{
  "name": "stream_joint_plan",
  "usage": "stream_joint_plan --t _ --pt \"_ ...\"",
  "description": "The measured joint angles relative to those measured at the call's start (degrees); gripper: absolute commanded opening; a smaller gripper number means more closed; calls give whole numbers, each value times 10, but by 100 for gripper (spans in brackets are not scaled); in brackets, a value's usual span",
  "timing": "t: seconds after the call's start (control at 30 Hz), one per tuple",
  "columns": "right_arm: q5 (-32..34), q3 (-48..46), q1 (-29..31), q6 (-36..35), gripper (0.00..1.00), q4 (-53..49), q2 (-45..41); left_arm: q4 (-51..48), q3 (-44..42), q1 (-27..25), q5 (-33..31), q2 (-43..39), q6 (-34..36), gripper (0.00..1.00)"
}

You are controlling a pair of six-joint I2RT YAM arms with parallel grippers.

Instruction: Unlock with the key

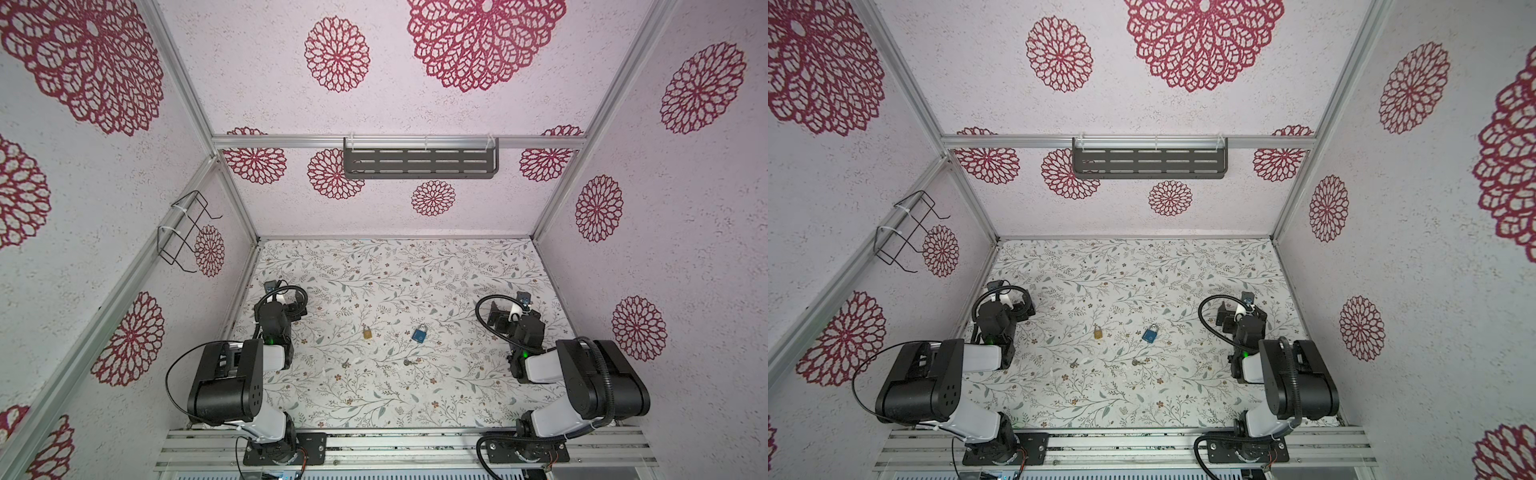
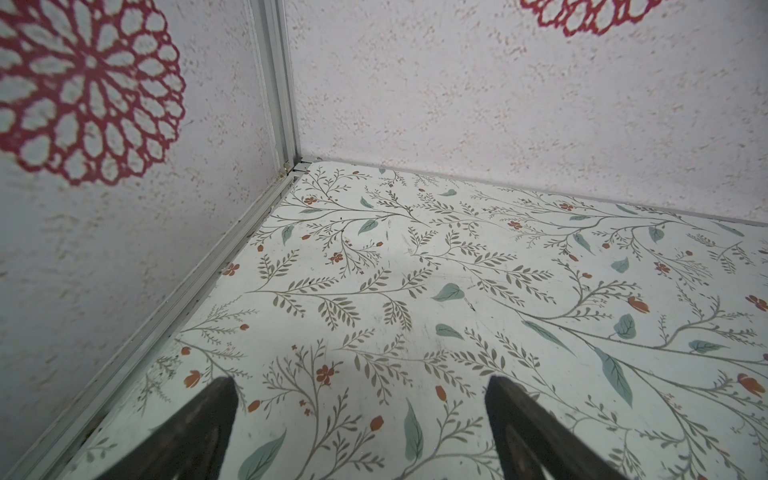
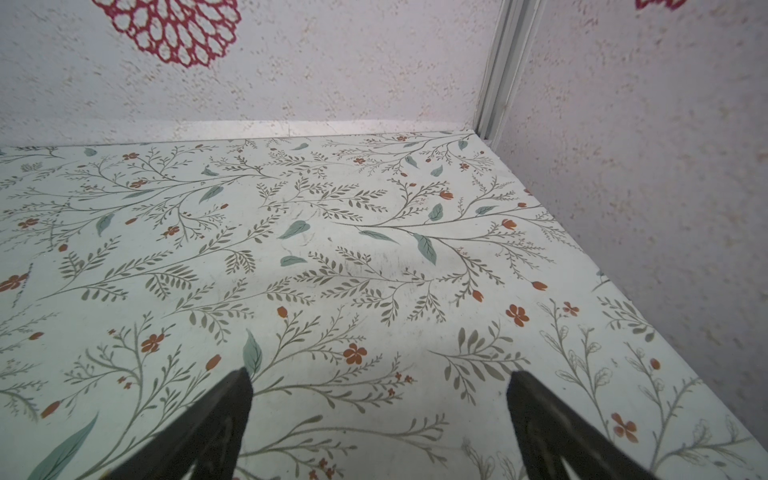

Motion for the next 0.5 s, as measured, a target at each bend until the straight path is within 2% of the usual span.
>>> stream_joint_plan --t 0.33,0.5 --pt "0 -1 0 0 99 4 -5 -4 -3 0 -10 -29 0 97" --pt "2 -2 0 0 99 -29 -59 -9 -10 0 -9 -74 0 97"
